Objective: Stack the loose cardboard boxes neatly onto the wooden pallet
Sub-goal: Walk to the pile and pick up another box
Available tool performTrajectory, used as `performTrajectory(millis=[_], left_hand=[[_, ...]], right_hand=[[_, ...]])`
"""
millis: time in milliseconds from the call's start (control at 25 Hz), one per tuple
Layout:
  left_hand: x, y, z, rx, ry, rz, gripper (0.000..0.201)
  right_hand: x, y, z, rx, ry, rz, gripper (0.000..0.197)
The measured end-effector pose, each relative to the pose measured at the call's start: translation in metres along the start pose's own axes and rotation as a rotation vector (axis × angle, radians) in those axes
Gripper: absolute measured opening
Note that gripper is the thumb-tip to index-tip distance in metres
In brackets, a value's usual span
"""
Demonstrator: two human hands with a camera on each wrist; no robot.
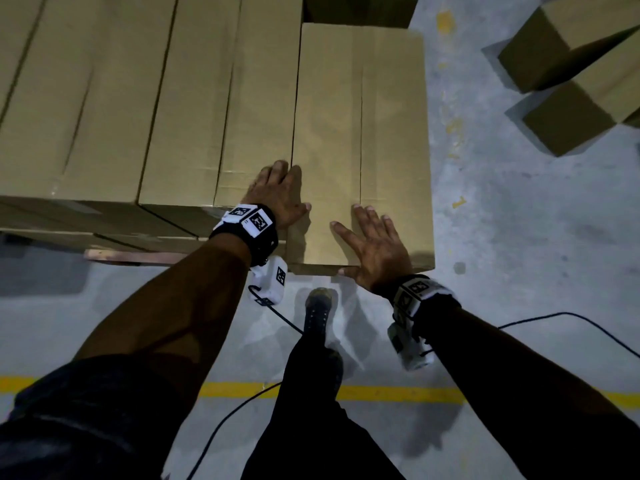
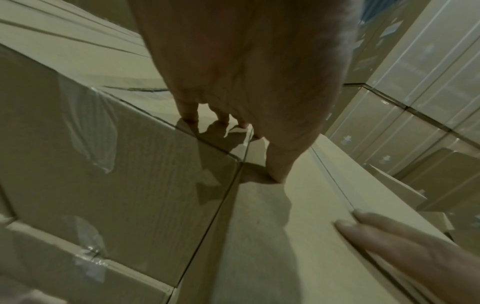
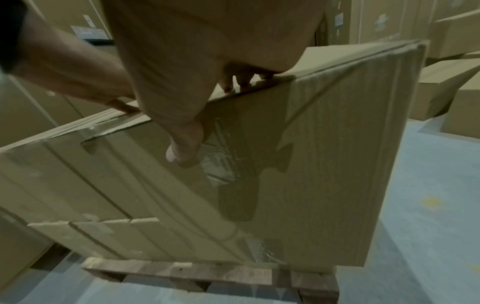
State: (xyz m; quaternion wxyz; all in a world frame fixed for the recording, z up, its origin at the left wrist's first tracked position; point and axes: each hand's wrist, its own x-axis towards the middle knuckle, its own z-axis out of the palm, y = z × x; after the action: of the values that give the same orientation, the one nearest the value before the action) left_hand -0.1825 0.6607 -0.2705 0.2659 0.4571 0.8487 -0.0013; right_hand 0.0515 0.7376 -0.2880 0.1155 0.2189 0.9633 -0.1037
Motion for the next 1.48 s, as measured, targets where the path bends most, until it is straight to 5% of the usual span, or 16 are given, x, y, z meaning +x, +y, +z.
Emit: performTrajectory(millis=[240, 480, 680, 920, 1480], left_hand=[[-0.001, 0.002, 0.004, -0.007, -0.01, -0.034, 0.086], [-0.025, 0.0, 0.01, 0.106, -0.077, 0.061, 0.111], [-0.04, -0.002, 0.028, 0.224, -0.104, 0.145, 0.131], [-0.039, 0.002, 0.026, 0.181, -0.003, 0.075, 0.11], [-0.032, 0.014, 0.014, 0.185, 0.092, -0.032, 0.094]], right_hand=[[0.024, 0.008, -0.016, -0.011, -0.107, 0.02, 0.091], [-0.017, 0.003, 0.015, 0.098, 0.233, 0.24, 0.068], [-0.015, 0.006, 0.023, 0.058, 0.245, 0.224, 0.062], [-0.006, 0.014, 0.026, 0.074, 0.29, 0.204, 0.056], [0.021, 0.02, -0.013, 0.11, 0.086, 0.241, 0.066]])
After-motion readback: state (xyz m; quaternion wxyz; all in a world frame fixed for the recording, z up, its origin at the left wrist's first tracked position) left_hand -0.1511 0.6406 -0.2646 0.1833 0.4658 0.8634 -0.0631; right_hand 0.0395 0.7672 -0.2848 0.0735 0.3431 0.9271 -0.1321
